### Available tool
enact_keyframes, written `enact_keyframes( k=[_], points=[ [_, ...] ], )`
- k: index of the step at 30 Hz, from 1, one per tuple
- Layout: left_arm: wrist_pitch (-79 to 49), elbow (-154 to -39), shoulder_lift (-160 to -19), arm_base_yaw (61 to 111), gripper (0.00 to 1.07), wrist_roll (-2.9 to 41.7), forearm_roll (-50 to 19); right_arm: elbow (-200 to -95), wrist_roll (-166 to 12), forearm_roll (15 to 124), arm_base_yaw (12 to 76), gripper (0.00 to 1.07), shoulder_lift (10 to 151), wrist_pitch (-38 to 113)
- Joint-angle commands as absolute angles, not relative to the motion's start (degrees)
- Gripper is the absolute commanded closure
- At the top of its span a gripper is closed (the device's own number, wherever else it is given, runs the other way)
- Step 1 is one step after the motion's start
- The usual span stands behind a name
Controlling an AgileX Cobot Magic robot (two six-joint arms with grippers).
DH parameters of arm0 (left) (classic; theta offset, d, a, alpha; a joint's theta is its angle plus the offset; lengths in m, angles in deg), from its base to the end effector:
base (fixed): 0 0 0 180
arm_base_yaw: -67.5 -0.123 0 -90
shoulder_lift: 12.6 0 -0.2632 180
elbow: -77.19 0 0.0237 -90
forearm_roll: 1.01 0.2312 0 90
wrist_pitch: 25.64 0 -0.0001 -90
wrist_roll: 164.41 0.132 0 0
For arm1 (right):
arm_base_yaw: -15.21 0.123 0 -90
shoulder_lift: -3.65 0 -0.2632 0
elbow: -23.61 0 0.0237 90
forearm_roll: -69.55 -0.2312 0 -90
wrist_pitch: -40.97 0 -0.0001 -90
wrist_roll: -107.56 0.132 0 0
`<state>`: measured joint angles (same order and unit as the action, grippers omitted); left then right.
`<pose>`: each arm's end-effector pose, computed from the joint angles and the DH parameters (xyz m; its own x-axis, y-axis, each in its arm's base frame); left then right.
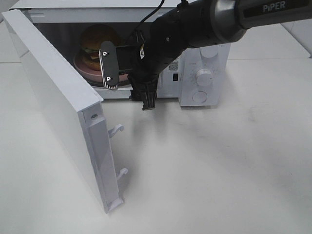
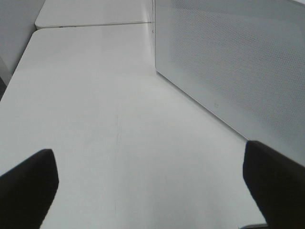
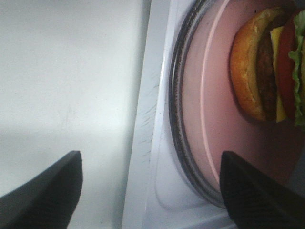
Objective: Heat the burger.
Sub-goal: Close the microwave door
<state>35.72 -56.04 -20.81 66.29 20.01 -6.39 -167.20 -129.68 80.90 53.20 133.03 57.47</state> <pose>0.0334 -0.0102 0.2544 -0.4400 0.0226 -0.8977 0.0669 0.9977 -0.0076 0.3788 0.2865 0.1438 0.3346 -0.9144 -0.2279 -0.7323 -0.1001 -0.6736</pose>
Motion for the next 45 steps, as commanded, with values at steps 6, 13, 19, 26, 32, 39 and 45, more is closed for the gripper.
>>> enact_keyframes(
  k=[6, 13, 19, 26, 32, 39, 45],
  points=[
    [35.5, -55.8, -19.8, 66.2, 0.09, 19.9, -6.4, -160.6, -125.9, 81.3, 53.3, 0.3, 127.0, 56.8],
    [35.5, -55.8, -19.8, 66.2, 0.09, 19.9, -6.4, -155.2, -123.4, 81.4, 53.2, 0.3, 122.1, 57.4],
    [35.5, -55.8, -19.8, 66.2, 0.09, 19.9, -6.4, -149.7, -123.1, 81.4, 52.6, 0.3, 117.3, 57.5],
    [35.5, -55.8, -19.8, 66.2, 0.09, 19.9, -6.4, -143.1, -118.4, 82.6, 51.9, 0.31, 111.1, 59.6],
    [35.5, -55.8, -19.8, 66.2, 0.09, 19.9, -6.4, -138.1, -110.6, 82.7, 51.9, 0.31, 105.6, 64.1],
    [35.5, -55.8, -19.8, 66.2, 0.09, 19.9, -6.4, -135.3, -90.4, 82.8, 51.9, 0.31, 99.1, 76.8],
    [35.5, -55.8, -19.8, 66.2, 0.09, 19.9, -6.4, -135.3, -75.0, 83.7, 51.9, 0.31, 94.2, 86.6]
  ],
)
